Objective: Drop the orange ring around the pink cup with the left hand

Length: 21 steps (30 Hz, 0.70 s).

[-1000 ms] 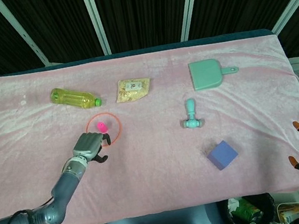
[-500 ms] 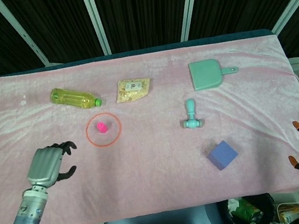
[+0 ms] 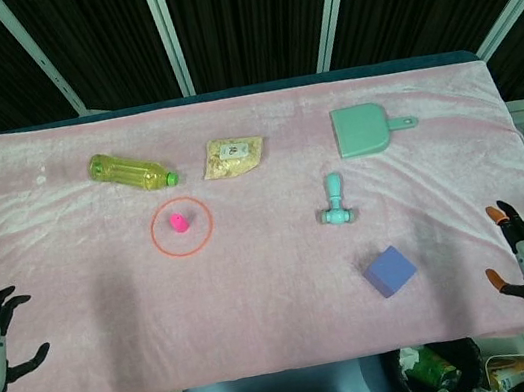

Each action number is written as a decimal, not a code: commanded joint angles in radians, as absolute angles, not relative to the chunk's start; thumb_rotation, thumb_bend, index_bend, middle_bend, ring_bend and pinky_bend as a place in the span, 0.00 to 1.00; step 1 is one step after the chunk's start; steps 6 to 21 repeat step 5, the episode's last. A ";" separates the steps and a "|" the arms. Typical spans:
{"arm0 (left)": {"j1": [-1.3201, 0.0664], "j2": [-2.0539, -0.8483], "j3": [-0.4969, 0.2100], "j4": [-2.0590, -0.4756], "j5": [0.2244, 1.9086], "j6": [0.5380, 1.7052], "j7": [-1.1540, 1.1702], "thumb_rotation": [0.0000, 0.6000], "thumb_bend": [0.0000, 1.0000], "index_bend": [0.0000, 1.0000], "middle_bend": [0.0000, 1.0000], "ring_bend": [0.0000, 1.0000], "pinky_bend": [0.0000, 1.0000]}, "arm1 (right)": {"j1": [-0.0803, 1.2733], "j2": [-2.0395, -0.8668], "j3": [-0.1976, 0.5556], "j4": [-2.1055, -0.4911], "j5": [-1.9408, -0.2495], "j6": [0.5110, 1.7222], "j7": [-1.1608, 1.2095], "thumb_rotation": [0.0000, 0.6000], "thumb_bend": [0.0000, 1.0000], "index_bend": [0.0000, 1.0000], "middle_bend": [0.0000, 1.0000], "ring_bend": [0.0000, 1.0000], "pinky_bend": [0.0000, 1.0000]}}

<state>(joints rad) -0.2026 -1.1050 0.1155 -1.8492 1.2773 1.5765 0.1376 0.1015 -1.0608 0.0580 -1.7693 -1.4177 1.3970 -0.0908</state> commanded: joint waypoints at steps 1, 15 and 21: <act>-0.190 -1.113 0.105 -1.821 1.274 1.556 0.099 1.00 0.19 0.23 0.11 0.08 0.13 | 0.096 -1.079 0.044 -1.697 -1.542 1.473 0.001 1.00 0.24 0.03 0.02 0.20 0.25; -0.184 -1.114 0.094 -1.805 1.282 1.547 0.083 1.00 0.19 0.23 0.10 0.06 0.11 | 0.091 -1.095 0.034 -1.646 -1.596 1.508 0.030 1.00 0.24 0.03 0.02 0.20 0.25; -0.184 -1.114 0.094 -1.805 1.282 1.547 0.083 1.00 0.19 0.23 0.10 0.06 0.11 | 0.091 -1.095 0.034 -1.646 -1.596 1.508 0.030 1.00 0.24 0.03 0.02 0.20 0.25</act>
